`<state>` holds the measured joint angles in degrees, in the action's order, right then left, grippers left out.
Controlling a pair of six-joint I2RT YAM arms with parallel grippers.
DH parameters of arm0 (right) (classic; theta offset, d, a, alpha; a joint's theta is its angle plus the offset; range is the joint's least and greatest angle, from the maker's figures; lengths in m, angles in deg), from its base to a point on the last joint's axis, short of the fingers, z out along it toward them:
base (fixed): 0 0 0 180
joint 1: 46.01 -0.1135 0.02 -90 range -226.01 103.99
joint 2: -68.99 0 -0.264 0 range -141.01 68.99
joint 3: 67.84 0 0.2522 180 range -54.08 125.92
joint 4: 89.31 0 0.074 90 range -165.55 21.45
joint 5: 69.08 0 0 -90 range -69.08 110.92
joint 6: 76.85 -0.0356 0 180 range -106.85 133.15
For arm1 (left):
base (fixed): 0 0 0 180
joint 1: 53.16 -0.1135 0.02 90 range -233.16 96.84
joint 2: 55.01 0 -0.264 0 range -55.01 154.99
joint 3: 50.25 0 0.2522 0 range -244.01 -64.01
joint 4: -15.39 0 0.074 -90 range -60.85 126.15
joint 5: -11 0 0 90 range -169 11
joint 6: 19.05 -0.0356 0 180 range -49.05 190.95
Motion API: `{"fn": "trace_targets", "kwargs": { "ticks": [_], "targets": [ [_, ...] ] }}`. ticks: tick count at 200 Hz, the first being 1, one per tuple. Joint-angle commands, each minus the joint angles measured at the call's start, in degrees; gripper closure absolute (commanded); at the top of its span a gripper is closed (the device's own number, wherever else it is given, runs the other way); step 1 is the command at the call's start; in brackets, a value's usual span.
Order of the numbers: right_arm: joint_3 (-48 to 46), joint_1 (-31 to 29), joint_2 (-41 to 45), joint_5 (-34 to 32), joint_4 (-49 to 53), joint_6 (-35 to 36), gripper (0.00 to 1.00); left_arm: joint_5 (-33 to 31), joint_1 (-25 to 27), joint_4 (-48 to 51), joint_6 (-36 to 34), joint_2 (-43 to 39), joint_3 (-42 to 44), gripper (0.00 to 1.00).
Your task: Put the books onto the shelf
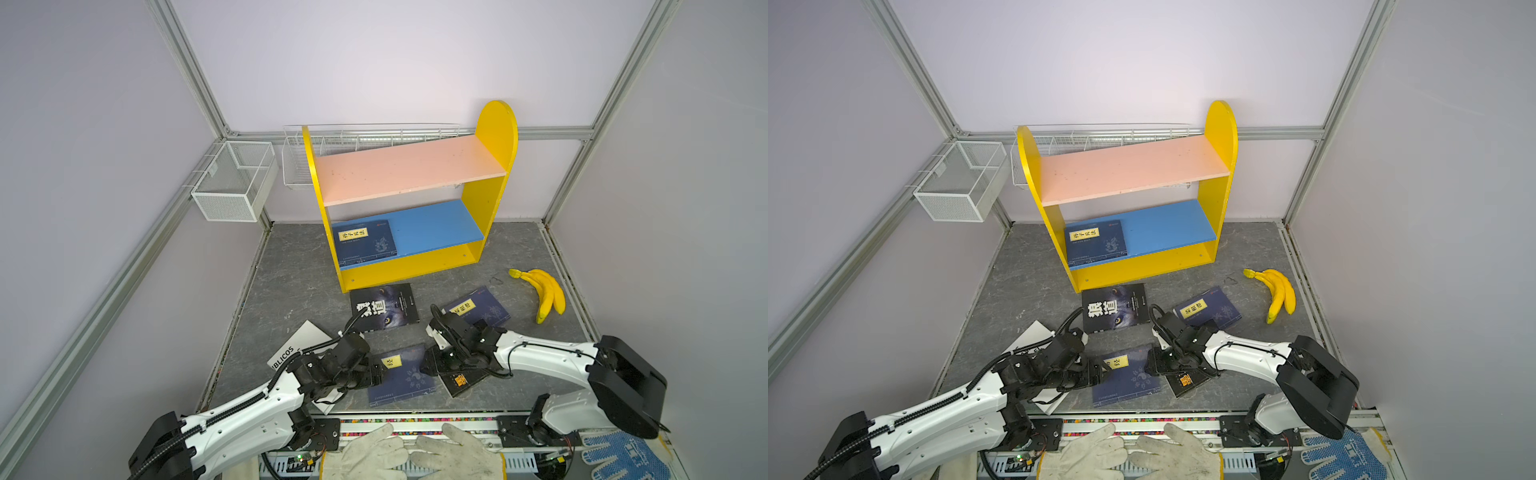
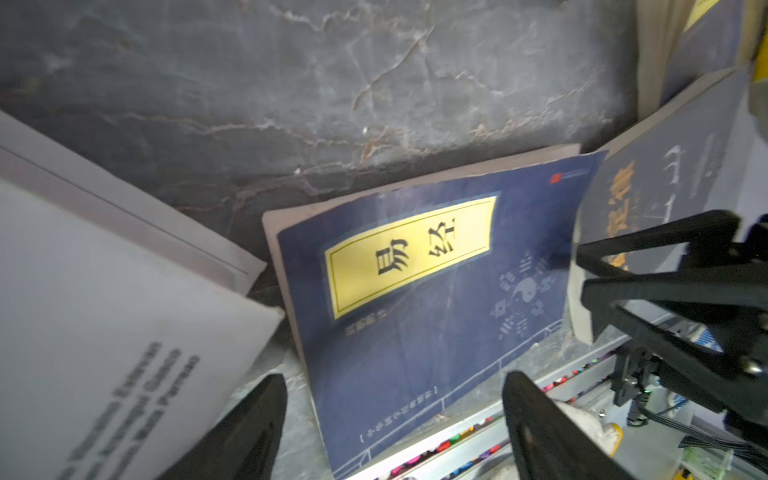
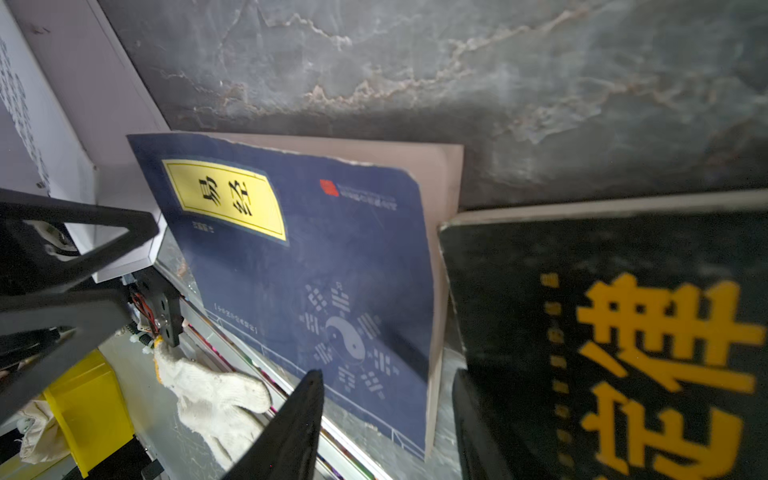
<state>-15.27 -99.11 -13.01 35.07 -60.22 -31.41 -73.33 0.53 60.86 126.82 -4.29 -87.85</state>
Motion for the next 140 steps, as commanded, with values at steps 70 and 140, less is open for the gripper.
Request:
{"fn": "trace_targets", "kwargs": {
  "ticks": [70, 140],
  "targets": [
    [4.4, 0.1, -9.0, -4.1, 0.8, 1.3, 0.62, -4.6, 0.3, -14.9, 2.8, 4.4, 3.3, 0.28],
    [7.2, 3.4, -10.6, -2.4, 1.2, 4.1, 0.69, -7.1, 0.3, -16.4, 0.6, 2.9, 0.6, 0.61]
  ]
}}
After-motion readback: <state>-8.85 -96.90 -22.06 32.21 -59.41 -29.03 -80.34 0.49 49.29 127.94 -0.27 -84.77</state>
